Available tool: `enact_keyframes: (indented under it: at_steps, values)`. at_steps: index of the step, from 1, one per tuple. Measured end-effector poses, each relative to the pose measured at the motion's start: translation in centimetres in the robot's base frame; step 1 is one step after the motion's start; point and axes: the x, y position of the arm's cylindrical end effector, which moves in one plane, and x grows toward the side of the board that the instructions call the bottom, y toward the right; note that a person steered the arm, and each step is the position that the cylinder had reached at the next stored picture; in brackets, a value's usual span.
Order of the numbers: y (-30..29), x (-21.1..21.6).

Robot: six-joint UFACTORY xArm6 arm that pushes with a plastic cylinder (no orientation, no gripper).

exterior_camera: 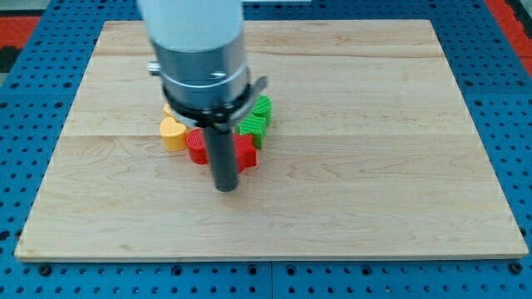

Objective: Push the red star towards the red circle

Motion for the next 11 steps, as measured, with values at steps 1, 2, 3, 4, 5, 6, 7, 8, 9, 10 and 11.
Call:
enact_keyframes:
  at_steps: [1, 2, 3, 4, 5, 6, 7, 8, 9, 10, 11]
  values:
    - [3.8, 0.0]
    - [6.8, 0.0]
    - [7.1, -0.7]
    - [6.3, -1.6]
    - [4.4, -2.9]
    - [3.9, -3.1]
    - [2.0, -3.2]
    - [1.6, -3.2]
    - [5.5, -2.8]
    - [8.4, -2.8]
    - [9.2, -2.8]
